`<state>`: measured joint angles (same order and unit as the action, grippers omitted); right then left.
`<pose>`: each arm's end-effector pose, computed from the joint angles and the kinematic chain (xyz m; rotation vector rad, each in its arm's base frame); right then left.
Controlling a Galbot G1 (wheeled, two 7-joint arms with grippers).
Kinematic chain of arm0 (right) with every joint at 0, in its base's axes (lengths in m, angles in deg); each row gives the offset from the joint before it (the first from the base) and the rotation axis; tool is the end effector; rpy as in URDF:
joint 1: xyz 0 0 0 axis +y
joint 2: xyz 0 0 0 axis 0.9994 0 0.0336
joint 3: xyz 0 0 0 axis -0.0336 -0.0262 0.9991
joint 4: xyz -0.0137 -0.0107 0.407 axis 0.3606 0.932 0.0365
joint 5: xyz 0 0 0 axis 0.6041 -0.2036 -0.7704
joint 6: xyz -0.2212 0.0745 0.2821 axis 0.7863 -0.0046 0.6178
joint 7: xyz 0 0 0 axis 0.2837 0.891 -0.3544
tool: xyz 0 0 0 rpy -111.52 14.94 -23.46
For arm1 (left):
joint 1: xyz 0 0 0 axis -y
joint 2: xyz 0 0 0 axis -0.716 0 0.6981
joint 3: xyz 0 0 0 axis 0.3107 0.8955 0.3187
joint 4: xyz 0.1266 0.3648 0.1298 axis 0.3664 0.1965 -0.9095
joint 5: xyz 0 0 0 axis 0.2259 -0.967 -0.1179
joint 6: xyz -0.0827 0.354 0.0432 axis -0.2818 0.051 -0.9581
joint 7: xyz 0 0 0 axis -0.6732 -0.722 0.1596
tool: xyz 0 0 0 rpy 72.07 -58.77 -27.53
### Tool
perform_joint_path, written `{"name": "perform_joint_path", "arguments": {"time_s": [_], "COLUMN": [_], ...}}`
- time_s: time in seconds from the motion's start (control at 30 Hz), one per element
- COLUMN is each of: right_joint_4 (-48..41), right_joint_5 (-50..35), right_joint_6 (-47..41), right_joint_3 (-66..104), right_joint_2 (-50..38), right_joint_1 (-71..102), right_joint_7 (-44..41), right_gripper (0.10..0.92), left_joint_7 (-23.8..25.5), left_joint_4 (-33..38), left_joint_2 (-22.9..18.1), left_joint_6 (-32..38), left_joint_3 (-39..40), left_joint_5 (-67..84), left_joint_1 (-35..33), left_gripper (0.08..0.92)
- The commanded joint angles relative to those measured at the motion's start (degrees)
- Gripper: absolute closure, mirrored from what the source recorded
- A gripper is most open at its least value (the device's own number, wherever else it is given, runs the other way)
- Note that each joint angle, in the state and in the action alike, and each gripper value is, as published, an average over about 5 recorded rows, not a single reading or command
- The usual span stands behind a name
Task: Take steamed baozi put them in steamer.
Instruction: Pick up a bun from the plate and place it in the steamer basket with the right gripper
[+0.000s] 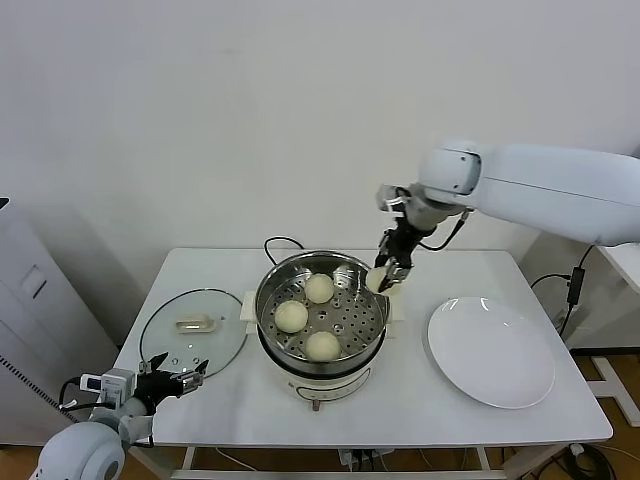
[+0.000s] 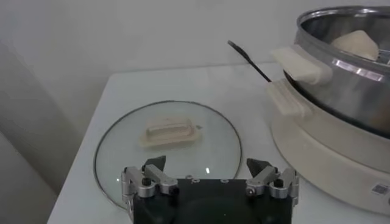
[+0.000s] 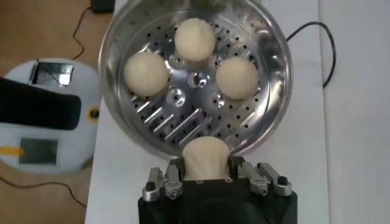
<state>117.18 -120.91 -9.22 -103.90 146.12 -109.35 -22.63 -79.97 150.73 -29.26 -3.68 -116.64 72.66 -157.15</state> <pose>0.5978 -0.0077 0.0111 1.3951 -1.4410 1.2195 0.2312 0.1375 -0.3024 -0.2051 -2.5456 -0.0975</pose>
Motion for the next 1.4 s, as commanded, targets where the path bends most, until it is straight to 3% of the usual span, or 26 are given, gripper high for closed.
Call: {"name": "perform_joint_path", "arguments": {"time_s": [0.03, 0.9, 1.27, 1.4], "right_joint_4": [1.0, -2.5, -1.8, -1.8], "right_joint_5": [-3.7, -0.2, -0.6, -1.9], "right_joint_6": [-5.2, -6.2, -5.6, -4.5], "right_joint_3": [0.3, 3.9, 7.7, 10.9], "right_joint_2": [4.3, 6.1, 1.7, -2.2], "right_joint_1": [3.6, 14.1, 11.3, 9.8], "right_joint_7": [6.6, 10.3, 8.1, 6.0], "right_gripper": [0.567, 0.548, 0.254, 0.207], "left_joint_7": [0.0, 0.1, 0.2, 0.1], "left_joint_4": [-0.1, -0.6, -0.7, -0.3], "left_joint_2": [0.0, -0.3, -0.4, -0.7], "left_joint_6": [0.0, 0.3, 0.5, 0.5], "left_joint_3": [0.0, -0.1, -0.4, -1.2], "left_joint_5": [0.1, 0.2, 0.4, 0.6], "left_joint_1": [0.0, 0.2, -0.2, -0.8], "left_gripper": [0.177, 0.177, 0.177, 0.177]}}
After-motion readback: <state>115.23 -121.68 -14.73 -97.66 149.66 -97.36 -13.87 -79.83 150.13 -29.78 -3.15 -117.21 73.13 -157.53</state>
